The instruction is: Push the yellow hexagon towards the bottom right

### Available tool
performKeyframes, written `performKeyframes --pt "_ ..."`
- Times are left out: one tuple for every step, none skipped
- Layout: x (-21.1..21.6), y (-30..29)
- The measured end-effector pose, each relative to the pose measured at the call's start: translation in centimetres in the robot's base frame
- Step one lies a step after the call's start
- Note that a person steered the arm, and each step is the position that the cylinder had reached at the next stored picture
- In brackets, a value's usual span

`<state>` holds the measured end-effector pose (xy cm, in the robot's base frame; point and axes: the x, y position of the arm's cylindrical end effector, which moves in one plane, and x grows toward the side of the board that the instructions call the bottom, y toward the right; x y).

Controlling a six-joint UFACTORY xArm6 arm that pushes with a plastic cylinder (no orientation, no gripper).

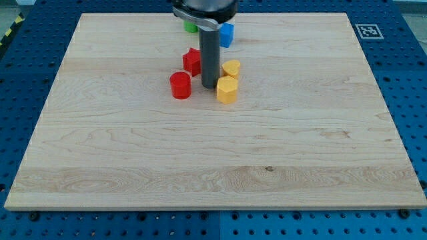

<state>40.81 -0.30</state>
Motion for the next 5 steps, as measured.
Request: performKeyframes --pt "1.5 2.7" --pt "2.4 6.6" --pt "2.4 5.5" --pt "1.5 0.2" --pt "-3.7 -1.8"
